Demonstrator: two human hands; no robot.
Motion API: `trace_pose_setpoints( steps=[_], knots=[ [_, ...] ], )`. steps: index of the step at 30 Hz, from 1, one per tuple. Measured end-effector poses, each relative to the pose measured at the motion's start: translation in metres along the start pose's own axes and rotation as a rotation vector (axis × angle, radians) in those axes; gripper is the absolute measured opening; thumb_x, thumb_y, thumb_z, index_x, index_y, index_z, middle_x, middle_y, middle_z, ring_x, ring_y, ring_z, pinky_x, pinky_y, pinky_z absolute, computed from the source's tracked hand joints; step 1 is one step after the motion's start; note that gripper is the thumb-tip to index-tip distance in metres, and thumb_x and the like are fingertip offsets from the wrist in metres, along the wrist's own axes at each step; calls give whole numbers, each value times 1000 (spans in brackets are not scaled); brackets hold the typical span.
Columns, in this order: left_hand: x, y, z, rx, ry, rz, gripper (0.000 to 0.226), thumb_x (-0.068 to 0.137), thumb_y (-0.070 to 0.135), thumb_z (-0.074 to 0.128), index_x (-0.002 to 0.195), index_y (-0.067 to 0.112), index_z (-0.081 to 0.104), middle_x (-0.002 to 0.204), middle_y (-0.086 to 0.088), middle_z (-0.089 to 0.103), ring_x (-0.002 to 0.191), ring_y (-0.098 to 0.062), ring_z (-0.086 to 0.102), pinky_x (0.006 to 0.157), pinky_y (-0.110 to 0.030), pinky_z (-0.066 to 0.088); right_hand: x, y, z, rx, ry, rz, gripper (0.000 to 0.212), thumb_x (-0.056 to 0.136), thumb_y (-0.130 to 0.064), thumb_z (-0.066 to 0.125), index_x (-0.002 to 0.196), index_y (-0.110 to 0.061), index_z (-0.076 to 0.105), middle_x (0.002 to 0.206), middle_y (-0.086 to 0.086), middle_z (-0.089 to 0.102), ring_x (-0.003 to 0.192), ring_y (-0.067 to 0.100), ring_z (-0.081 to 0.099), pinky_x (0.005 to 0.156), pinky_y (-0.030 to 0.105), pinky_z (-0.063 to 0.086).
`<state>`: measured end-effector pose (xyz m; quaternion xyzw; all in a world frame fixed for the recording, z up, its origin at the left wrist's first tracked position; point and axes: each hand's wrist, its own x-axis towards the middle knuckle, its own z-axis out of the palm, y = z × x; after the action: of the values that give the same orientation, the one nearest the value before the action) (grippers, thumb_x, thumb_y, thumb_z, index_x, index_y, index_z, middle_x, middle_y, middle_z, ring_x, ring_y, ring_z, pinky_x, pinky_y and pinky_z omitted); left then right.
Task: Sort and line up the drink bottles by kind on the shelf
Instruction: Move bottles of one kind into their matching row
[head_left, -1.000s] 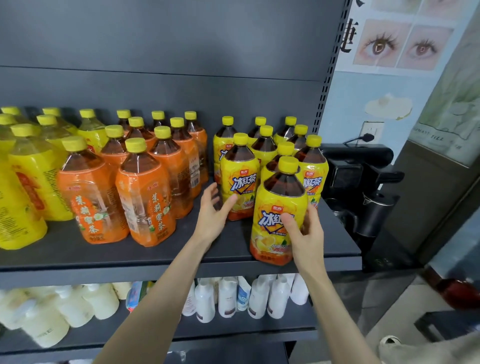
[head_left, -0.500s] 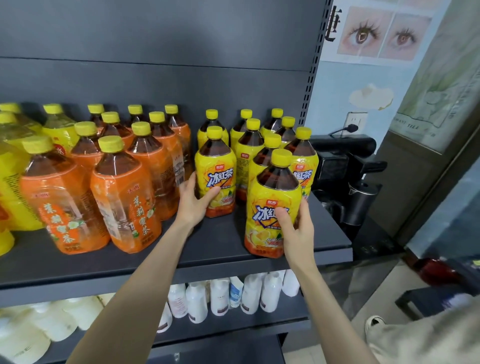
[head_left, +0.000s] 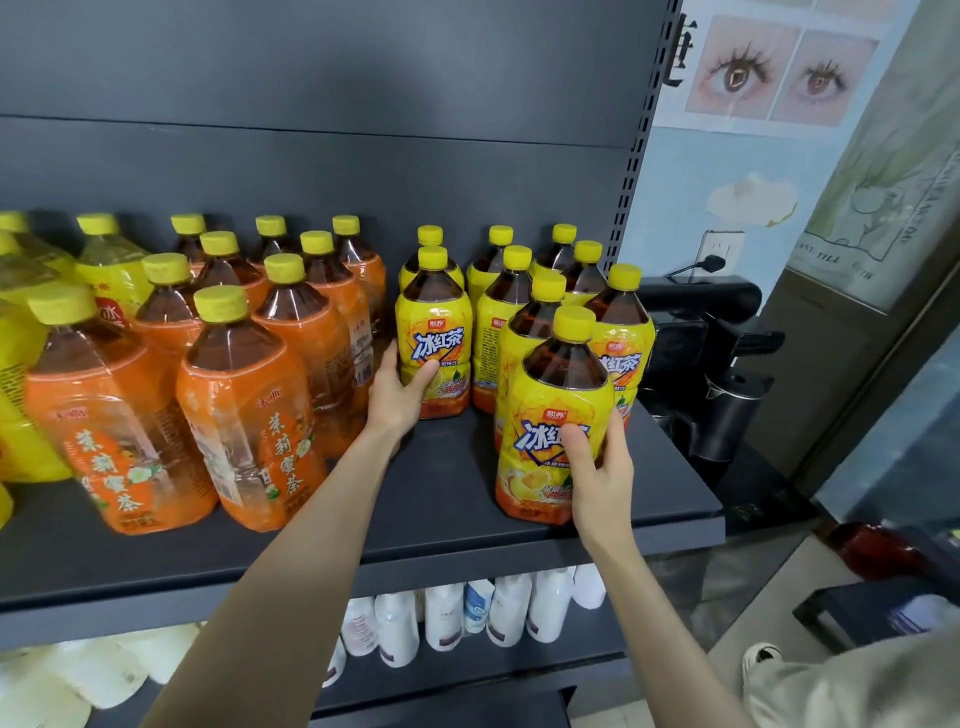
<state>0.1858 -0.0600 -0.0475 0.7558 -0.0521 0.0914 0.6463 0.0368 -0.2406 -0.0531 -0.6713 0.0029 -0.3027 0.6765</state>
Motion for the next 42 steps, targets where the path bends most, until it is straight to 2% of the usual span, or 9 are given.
trace_pose_setpoints(
  steps=[13, 16, 21, 24, 26, 29, 33, 38, 42],
  knots=[
    [31, -17, 14, 63, 82, -29, 72, 83, 43, 67, 143, 15, 38, 129, -6, 60, 118, -24, 56, 100, -46, 47, 4, 0, 2, -14, -2, -13, 91, 70, -73, 63, 137, -14, 45, 116, -16, 65, 109, 9, 62, 82, 19, 51],
    [34, -19, 16, 72, 71, -39, 73, 84, 43, 65, 145, 15, 35, 132, -7, 58, 121, -25, 54, 102, -47, 45, 4, 1, 2, -5, -10, 8, 85, 69, -72, 64, 136, -22, 45, 120, -11, 64, 110, 10, 62, 83, 21, 53],
    [29, -7, 13, 178, 26, -70, 77, 89, 43, 60, 150, 13, 23, 142, -10, 48, 130, -28, 45, 108, -45, 38, 3, 1, -1, -27, -24, 17, 77, 76, -59, 63, 138, -19, 43, 124, -5, 63, 113, 13, 61, 94, 39, 53],
    [6, 5, 7, 212, 40, -114, 78, 92, 42, 55, 151, 9, 16, 152, -12, 33, 139, -28, 32, 114, -41, 29, 2, 1, -1, -65, -20, 32, 84, 74, -70, 61, 139, -21, 43, 131, -1, 57, 121, 18, 55, 100, 49, 47],
    [-23, 13, 1, 181, 79, -78, 71, 94, 40, 53, 148, 6, 23, 152, -11, 33, 139, -25, 31, 113, -33, 28, 0, 0, 0, -111, 17, 12, 87, 72, -77, 57, 136, -18, 47, 130, 1, 54, 122, 19, 52, 101, 50, 45],
    [-71, 21, -7, 96, 81, 39, 44, 97, 32, 50, 132, 7, 50, 129, -3, 56, 122, -15, 49, 93, -10, 36, -4, -4, 2, -142, 40, -54, 82, 75, -74, 56, 128, -12, 53, 119, 3, 57, 113, 19, 56, 95, 48, 48],
    [-108, 23, -7, -120, -15, 60, 35, 96, 40, 41, 117, 19, 59, 111, 8, 65, 110, -9, 59, 97, -30, 47, -11, -8, 20, -153, -17, -83, 68, 79, -59, 58, 128, -12, 55, 116, 0, 60, 110, 12, 57, 95, 40, 49],
    [-131, 34, -3, -228, -49, 136, 51, 92, 47, 30, 131, 18, 47, 121, 10, 58, 107, 10, 55, 85, -8, 42, -13, -7, 52, -226, -112, -1, 77, 75, -73, 56, 134, -25, 52, 124, -9, 59, 119, 10, 52, 102, 41, 44],
    [-125, 29, -7, -188, -21, 161, 60, 93, 44, 36, 146, 17, 27, 140, 2, 44, 126, -3, 45, 95, -12, 42, -4, -11, 64, -194, -263, 96, 70, 78, -67, 60, 137, -32, 48, 130, -14, 59, 122, 5, 52, 104, 38, 45]
  ],
)
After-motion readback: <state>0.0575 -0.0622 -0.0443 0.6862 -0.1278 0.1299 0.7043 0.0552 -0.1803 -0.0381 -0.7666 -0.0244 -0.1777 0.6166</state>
